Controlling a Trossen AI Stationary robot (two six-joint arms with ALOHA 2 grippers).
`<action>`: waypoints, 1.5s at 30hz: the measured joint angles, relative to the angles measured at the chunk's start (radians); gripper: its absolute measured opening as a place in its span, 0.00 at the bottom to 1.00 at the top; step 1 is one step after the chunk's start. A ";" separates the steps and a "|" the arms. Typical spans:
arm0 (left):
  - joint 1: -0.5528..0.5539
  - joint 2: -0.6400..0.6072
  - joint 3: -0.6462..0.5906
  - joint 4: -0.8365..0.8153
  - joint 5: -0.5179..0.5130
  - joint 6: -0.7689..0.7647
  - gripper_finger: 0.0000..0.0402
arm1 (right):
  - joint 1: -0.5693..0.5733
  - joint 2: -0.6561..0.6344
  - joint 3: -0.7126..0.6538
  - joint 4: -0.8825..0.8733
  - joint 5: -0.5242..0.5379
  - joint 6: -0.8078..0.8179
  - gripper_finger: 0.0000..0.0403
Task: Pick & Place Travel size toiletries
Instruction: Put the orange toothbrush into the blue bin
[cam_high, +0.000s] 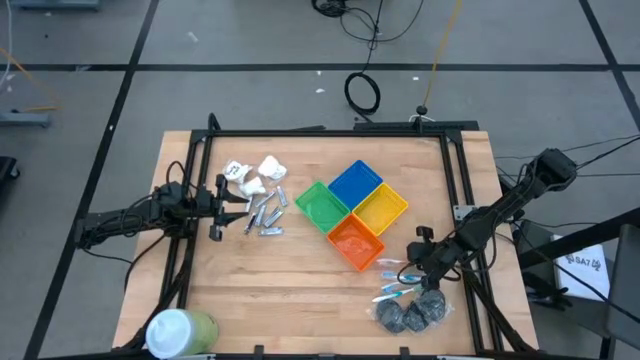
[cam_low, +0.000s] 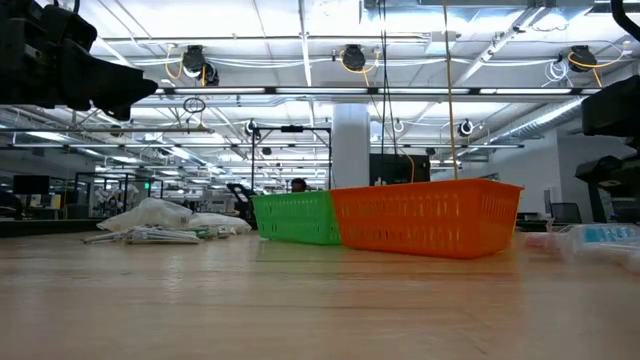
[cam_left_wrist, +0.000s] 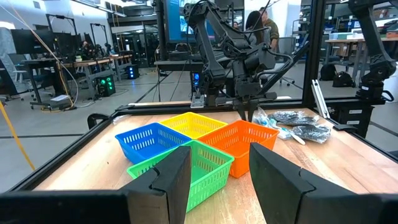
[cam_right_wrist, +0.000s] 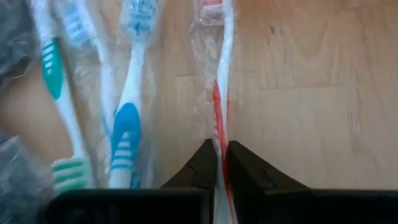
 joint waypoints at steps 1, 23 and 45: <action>0.000 0.000 0.000 0.000 0.000 0.000 0.40 | 0.000 -0.018 0.000 0.002 -0.011 0.001 0.06; 0.000 0.000 0.000 0.000 0.000 0.000 0.40 | -0.034 -0.366 0.002 0.214 0.064 -0.192 0.05; 0.000 0.000 0.000 0.000 0.000 0.000 0.40 | -0.796 -0.166 0.283 0.256 -0.115 -0.892 0.04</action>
